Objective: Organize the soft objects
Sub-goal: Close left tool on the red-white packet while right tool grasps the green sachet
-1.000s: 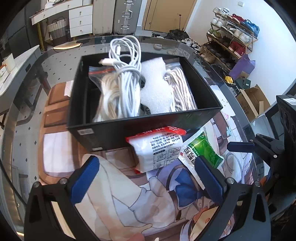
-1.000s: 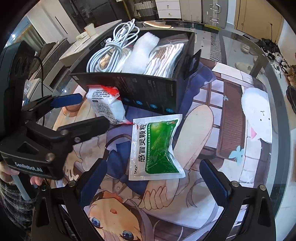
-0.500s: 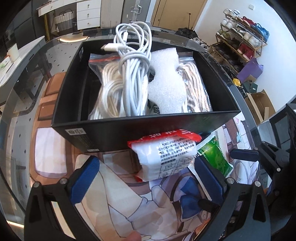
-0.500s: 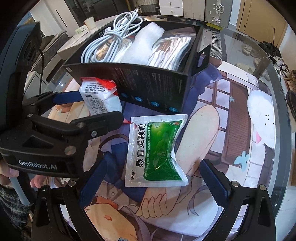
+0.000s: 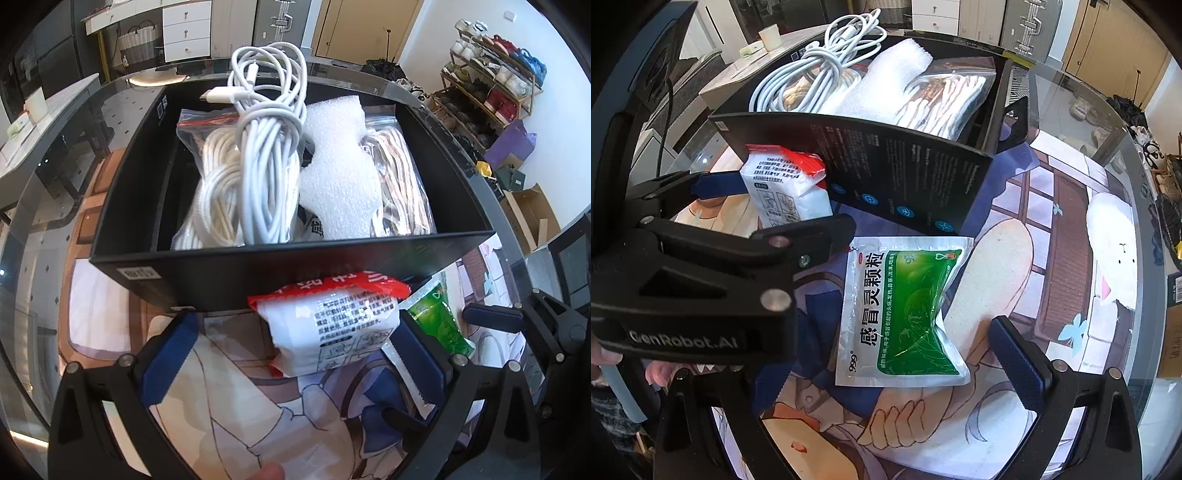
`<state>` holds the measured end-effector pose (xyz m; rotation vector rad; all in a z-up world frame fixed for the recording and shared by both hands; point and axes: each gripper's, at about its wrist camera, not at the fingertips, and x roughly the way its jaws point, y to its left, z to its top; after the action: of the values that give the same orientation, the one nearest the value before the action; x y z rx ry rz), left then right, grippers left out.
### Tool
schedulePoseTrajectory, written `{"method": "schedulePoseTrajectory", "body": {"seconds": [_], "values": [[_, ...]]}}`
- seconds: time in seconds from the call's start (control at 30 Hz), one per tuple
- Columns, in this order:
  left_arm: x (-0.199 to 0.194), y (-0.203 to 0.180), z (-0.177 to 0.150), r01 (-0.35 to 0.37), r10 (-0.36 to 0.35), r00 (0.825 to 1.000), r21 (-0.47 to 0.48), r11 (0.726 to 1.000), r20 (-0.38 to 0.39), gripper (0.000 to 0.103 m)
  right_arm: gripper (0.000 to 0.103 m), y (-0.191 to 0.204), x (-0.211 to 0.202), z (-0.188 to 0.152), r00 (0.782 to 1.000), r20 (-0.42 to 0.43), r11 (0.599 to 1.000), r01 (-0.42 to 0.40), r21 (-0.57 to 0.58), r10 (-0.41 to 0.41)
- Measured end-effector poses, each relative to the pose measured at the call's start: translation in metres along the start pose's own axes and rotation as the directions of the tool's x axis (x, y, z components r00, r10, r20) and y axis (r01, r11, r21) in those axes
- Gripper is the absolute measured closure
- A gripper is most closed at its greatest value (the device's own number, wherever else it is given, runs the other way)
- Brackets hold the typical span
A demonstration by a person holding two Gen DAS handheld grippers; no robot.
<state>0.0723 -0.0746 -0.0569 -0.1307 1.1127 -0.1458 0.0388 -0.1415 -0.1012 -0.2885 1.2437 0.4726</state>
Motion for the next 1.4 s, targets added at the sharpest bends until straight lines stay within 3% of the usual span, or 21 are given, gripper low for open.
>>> {"method": "schedulePoseTrajectory", "body": {"seconds": [0.57, 0.67, 0.73, 0.9, 1.0, 1.13, 1.2, 1.3, 1.4], "values": [[0.007, -0.01, 0.001, -0.03, 0.03, 0.999, 0.007, 1.0, -0.019, 0.002, 0.003, 0.01, 0.001, -0.01, 0.999, 0.016, 0.999, 0.033, -0.011, -0.033], [0.007, -0.014, -0.003, -0.062, 0.062, 0.998, 0.017, 0.998, -0.003, 0.004, 0.011, 0.006, -0.004, -0.012, 0.999, 0.031, 0.999, 0.039, -0.001, -0.039], [0.006, -0.018, -0.006, -0.102, 0.102, 0.995, 0.027, 0.994, 0.012, 0.011, 0.02, 0.004, -0.007, -0.012, 0.998, 0.04, 0.999, 0.043, 0.007, -0.043], [0.002, -0.012, -0.007, -0.16, 0.16, 0.986, 0.0, 0.987, 0.035, 0.043, 0.039, 0.004, -0.012, -0.013, 0.998, 0.05, 0.999, 0.047, 0.008, -0.047], [0.001, -0.006, -0.006, -0.167, 0.167, 0.985, -0.002, 0.986, 0.037, 0.052, 0.049, 0.008, -0.014, -0.014, 0.998, 0.051, 0.999, 0.049, -0.004, -0.048], [-0.002, 0.005, -0.006, -0.171, 0.171, 0.984, -0.013, 0.985, 0.04, 0.069, 0.053, 0.014, -0.015, -0.015, 0.997, 0.048, 0.998, 0.057, -0.02, -0.056], [-0.004, 0.013, -0.008, -0.171, 0.172, 0.984, -0.014, 0.985, 0.046, 0.084, 0.056, 0.017, -0.015, -0.014, 0.998, 0.046, 0.998, 0.055, -0.024, -0.053], [-0.007, 0.022, -0.009, -0.16, 0.16, 0.987, -0.009, 0.987, 0.034, 0.093, 0.065, 0.023, -0.017, -0.013, 0.998, 0.04, 0.999, 0.048, -0.026, -0.047], [-0.011, 0.028, -0.012, -0.149, 0.149, 0.989, -0.01, 0.989, 0.024, 0.099, 0.066, 0.024, -0.018, -0.011, 0.998, 0.036, 0.999, 0.044, -0.021, -0.043]]}}
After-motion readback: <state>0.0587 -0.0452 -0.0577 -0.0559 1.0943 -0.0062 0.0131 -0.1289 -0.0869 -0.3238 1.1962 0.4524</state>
